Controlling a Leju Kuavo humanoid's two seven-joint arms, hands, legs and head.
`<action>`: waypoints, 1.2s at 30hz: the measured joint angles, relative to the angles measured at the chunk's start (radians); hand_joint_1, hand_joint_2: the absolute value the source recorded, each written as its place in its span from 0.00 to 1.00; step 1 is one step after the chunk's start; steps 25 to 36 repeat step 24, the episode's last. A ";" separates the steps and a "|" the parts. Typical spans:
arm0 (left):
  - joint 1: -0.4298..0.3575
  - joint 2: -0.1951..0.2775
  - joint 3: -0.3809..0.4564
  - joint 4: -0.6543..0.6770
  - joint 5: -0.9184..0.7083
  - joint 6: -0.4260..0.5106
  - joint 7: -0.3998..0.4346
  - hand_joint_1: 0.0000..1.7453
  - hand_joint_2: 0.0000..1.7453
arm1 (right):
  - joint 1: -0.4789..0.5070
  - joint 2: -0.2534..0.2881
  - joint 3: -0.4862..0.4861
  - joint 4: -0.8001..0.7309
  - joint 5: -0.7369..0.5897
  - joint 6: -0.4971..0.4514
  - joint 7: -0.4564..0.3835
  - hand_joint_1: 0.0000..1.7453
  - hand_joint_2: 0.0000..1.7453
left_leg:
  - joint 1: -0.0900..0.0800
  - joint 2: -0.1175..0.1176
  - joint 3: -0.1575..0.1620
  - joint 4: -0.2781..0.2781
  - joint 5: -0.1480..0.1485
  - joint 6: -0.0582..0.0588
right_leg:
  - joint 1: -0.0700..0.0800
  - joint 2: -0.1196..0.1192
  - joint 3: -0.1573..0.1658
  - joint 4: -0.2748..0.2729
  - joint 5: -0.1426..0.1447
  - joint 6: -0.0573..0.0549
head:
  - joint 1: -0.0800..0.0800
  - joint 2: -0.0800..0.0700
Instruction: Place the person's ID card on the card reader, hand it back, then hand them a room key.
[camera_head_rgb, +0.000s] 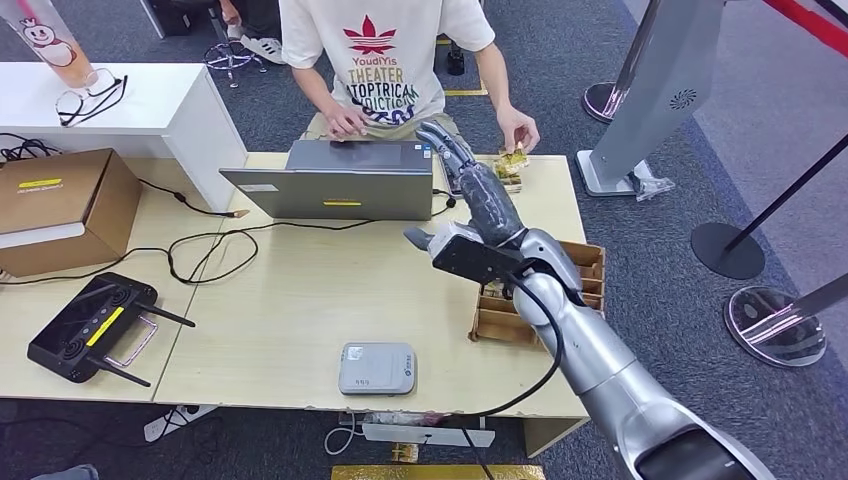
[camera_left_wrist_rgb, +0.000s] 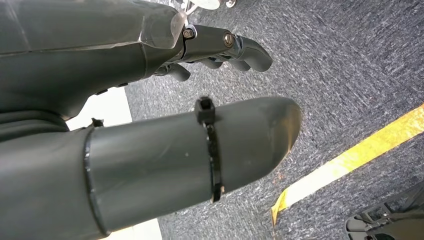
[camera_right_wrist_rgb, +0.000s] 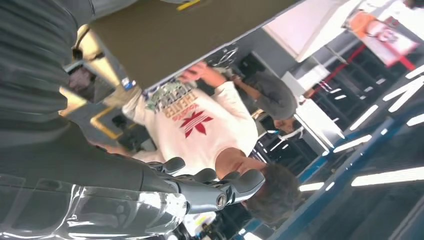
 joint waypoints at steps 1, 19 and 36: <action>0.000 0.000 0.000 0.000 0.002 0.001 0.000 0.00 0.00 | 0.019 0.000 -0.006 -0.016 -0.022 0.002 -0.006 0.00 1.00 | 0.000 0.000 0.000 0.000 0.000 0.000 | 0.000 0.000 0.000 0.000 0.000 0.000 | 0.000 0.000; 0.015 0.017 0.018 0.000 0.048 -0.014 -0.007 0.00 0.00 | 0.355 0.038 -0.102 -0.212 -0.378 0.181 -0.009 0.00 0.00 | 0.000 0.000 0.000 0.000 0.000 0.000 | 0.000 0.000 0.000 0.000 0.000 0.000 | 0.000 0.000; 0.018 0.021 0.018 0.000 0.050 -0.013 -0.007 0.00 0.00 | 0.430 0.047 -0.103 -0.235 -0.424 0.202 0.001 0.00 0.00 | 0.000 0.000 0.000 0.000 0.000 0.000 | 0.000 0.000 0.000 0.000 0.000 0.000 | 0.000 0.000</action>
